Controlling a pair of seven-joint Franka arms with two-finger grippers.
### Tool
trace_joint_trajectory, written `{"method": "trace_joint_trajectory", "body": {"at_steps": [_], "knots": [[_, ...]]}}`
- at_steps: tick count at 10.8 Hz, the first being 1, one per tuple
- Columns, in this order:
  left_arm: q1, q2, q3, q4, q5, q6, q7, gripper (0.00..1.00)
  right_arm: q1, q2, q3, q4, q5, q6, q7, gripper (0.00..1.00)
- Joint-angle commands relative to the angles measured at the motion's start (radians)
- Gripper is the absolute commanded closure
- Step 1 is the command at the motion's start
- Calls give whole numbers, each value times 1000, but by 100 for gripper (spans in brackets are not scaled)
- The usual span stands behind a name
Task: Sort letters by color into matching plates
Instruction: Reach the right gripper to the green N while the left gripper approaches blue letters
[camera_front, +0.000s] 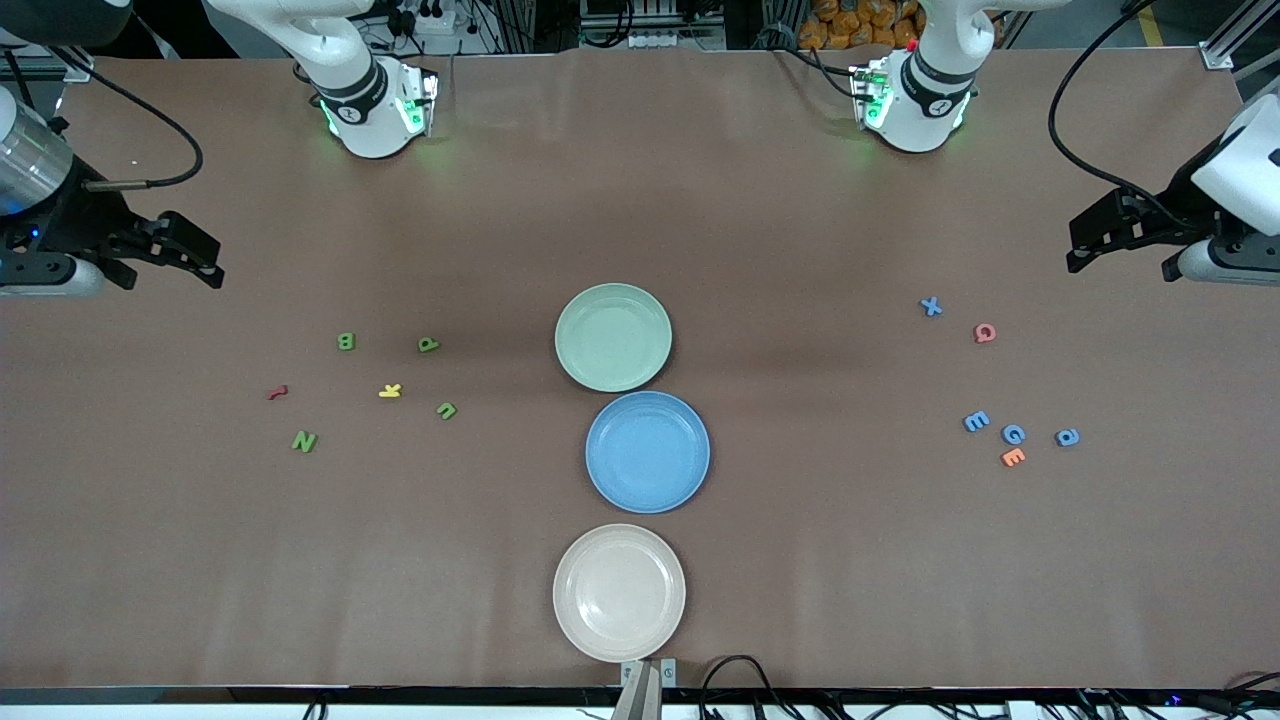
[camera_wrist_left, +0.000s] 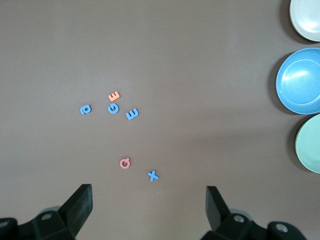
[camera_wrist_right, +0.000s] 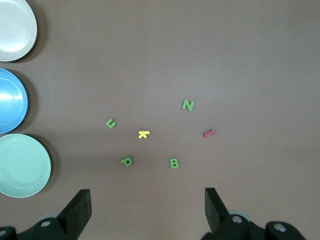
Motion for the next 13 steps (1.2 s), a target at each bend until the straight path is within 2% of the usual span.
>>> {"method": "trace_joint_trajectory", "body": {"at_steps": [1,5,7,11,13], "knots": [[-2,-5,-1,2,2,-4,-14,0,53,-4,-63,6,21,-15,-16,0],[1,-5,1,-7,29,-7,-52,0,60,13,-75,-1,21,-9,-15,0],[14,-16,1,-94,34,-21,-66,0,60,47,-73,-25,22,32,-12,0],[47,-14,4,-203,37,71,-54,0,22,87,-71,-239,18,302,-73,4],[64,-30,4,-285,37,145,-52,0,-6,133,-71,-274,16,378,-111,6]]}}
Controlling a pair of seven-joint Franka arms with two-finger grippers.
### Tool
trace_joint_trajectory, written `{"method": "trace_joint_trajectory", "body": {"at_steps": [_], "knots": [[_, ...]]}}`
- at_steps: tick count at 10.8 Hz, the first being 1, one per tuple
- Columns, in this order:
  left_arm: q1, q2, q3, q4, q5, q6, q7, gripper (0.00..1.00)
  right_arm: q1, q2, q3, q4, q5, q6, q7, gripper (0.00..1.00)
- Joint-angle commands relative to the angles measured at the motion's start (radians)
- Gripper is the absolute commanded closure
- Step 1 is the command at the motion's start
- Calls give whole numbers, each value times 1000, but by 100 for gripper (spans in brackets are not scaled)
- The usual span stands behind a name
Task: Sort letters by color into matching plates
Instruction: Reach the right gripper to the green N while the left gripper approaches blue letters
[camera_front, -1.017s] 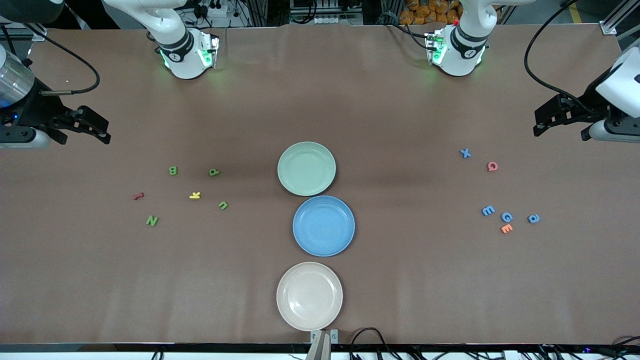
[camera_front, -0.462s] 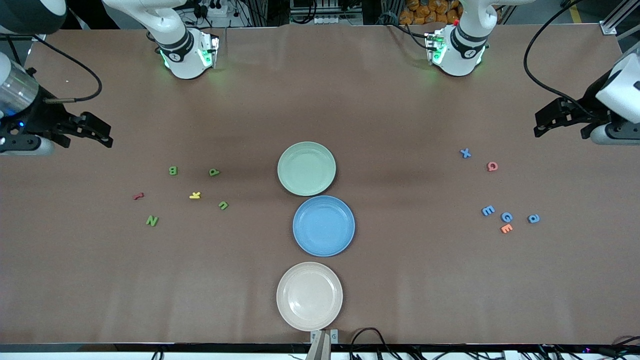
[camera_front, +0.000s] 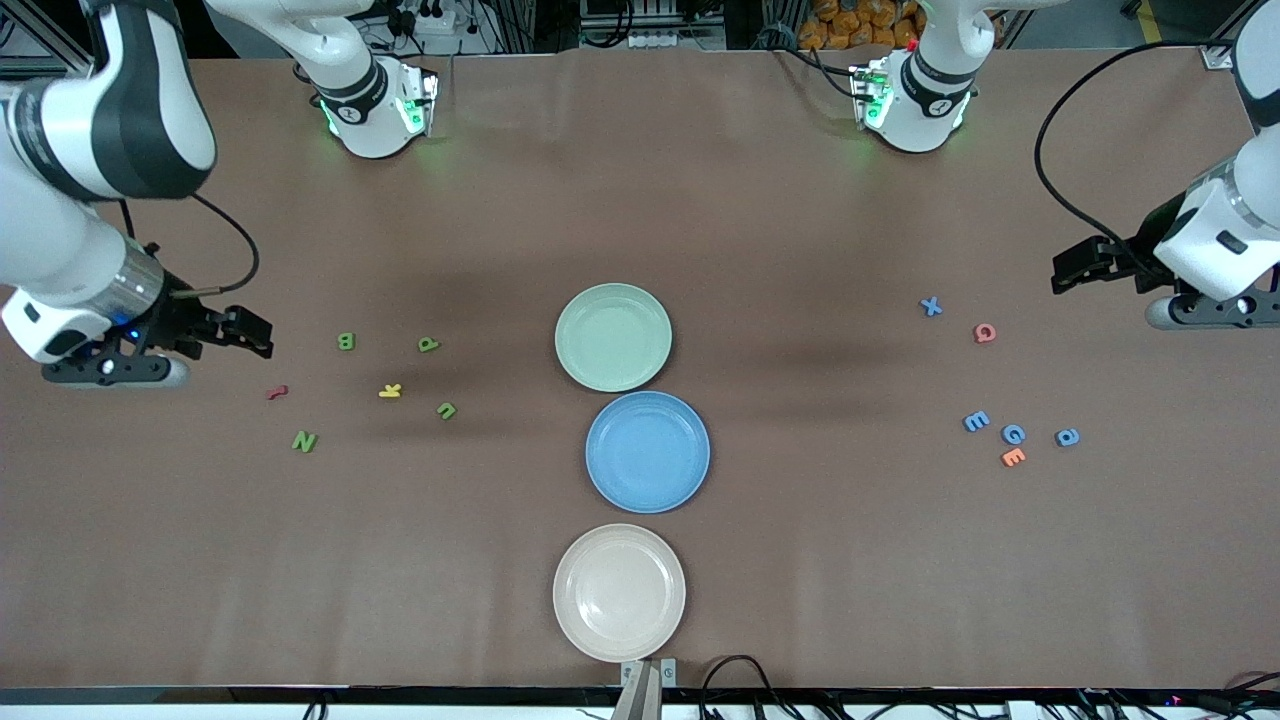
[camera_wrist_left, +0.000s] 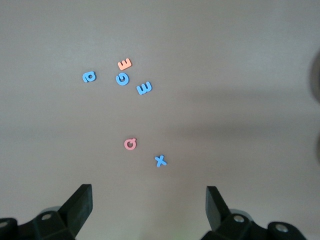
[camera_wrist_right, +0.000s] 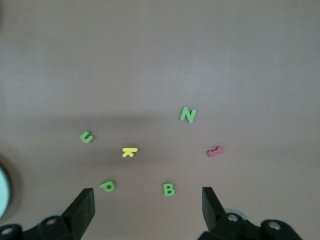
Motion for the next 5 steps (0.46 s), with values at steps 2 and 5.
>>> {"method": "trace_joint_trajectory", "body": {"at_steps": [2,5], "knots": [[31,-33,-3,-148,40,123,0,0,-56,94,2,-48,3,143,-46,10],[90,-28,0,-193,60,181,0,0,-107,275,2,4,12,273,-29,11]]}}
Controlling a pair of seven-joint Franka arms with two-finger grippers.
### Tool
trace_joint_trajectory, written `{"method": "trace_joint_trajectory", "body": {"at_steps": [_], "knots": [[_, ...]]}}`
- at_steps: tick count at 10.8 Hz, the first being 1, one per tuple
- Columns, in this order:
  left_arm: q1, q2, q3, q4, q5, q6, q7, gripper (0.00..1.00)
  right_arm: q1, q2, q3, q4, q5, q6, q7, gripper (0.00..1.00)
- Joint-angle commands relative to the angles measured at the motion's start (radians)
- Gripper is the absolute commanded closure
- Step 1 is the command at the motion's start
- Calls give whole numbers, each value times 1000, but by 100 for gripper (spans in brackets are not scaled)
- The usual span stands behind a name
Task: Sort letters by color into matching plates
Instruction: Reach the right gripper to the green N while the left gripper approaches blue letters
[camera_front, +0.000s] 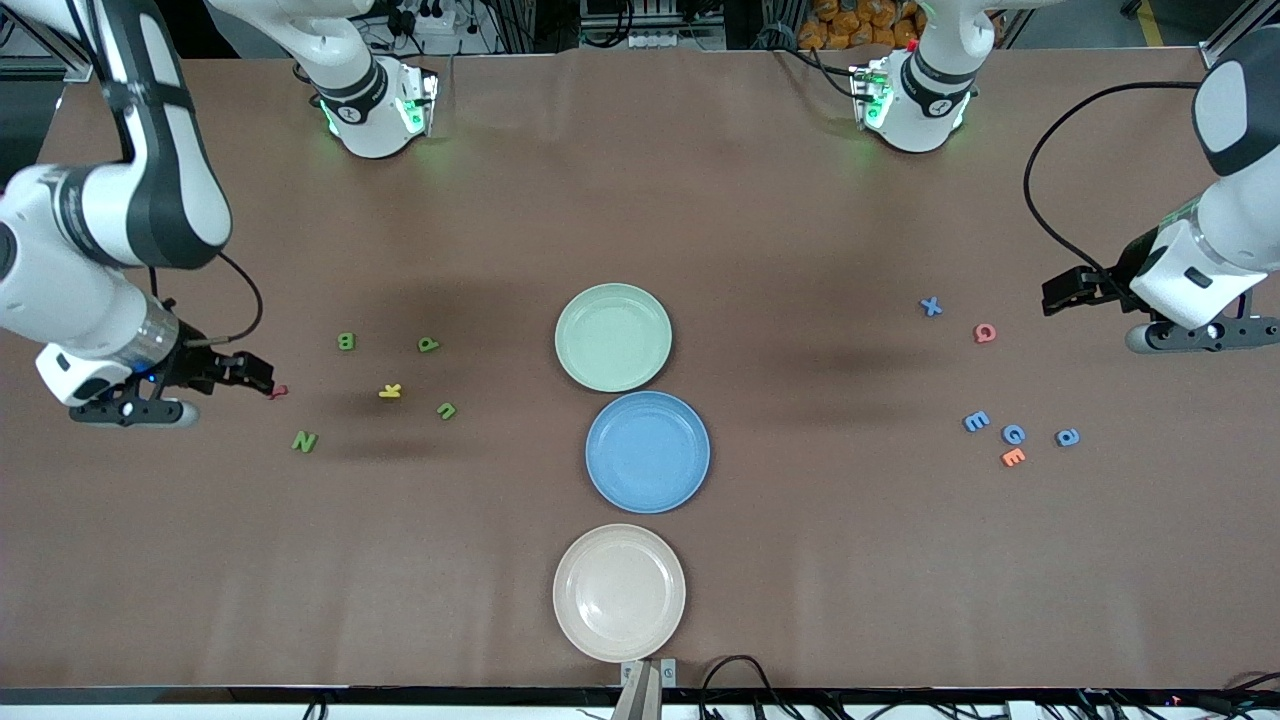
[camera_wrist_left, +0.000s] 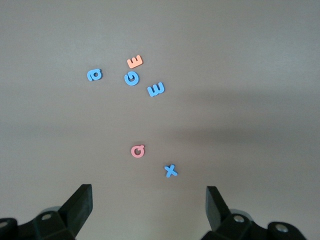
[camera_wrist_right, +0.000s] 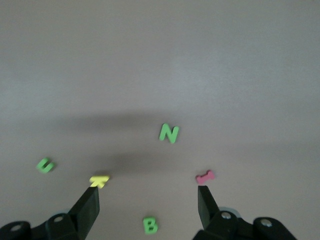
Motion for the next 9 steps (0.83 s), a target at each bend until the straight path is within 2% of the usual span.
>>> {"method": "trace_joint_trajectory", "body": {"at_steps": [1,6,8,9], "knots": [[95,-24,-3,-43,37,39,0,0,-45,180,10,78,17,92,8,12],[144,41,-5,-71,34,125,0,0,-51,301,10,107,17,176,169,12],[164,80,-3,-68,28,147,-6,0,-51,324,10,104,11,198,169,13],[173,107,-2,-68,28,171,-15,0,-51,335,10,103,13,212,171,18]]}}
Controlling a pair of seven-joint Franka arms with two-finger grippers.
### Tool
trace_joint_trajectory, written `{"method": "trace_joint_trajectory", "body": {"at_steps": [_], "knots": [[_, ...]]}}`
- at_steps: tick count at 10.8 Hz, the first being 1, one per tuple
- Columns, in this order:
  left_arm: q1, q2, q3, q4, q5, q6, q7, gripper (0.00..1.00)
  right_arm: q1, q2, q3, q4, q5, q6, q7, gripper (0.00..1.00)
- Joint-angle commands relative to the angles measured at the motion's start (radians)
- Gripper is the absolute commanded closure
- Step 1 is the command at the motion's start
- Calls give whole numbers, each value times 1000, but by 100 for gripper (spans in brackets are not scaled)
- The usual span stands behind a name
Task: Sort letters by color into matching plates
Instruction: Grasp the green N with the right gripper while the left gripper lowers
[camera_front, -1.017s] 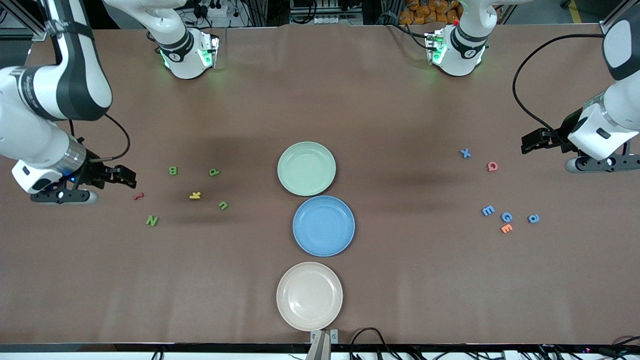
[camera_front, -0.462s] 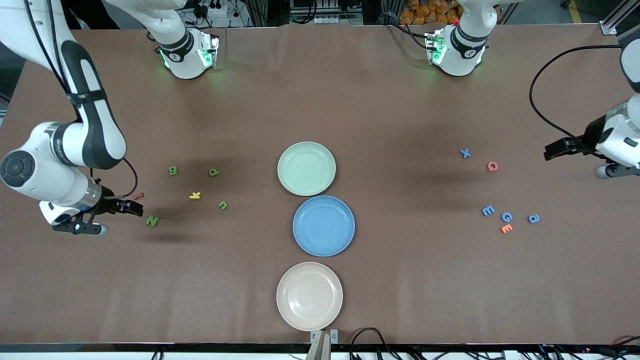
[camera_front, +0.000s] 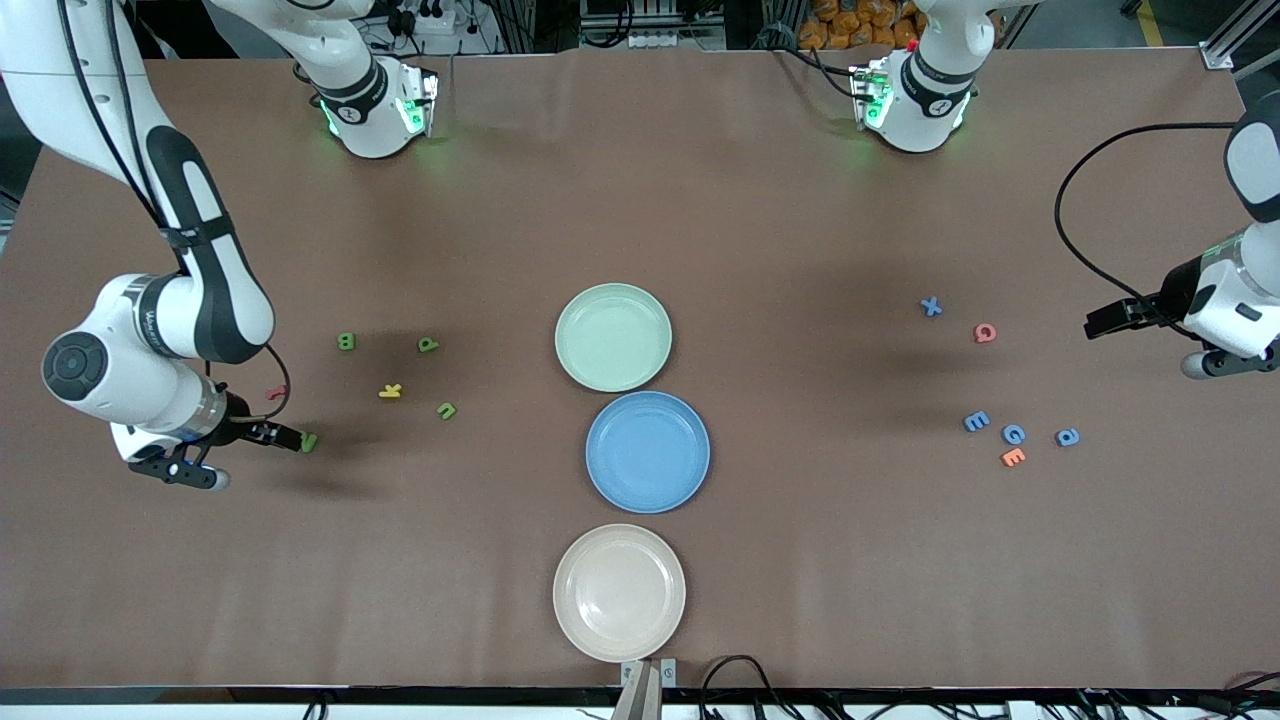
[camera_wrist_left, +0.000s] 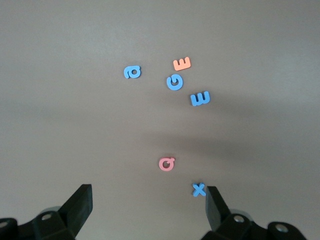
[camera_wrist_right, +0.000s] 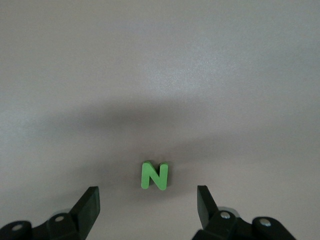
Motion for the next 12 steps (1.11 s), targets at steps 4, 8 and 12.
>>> {"method": "trace_joint_trajectory", "body": {"at_steps": [4,8,12], "knots": [[68,122,-4,3,17,126,-48,0,-26,79,10,22,11,50,37,27],[67,188,-4,6,22,199,-92,0,-20,97,11,17,11,87,83,32],[52,326,-4,28,23,345,-214,0,-19,122,11,5,11,145,100,36]]}}
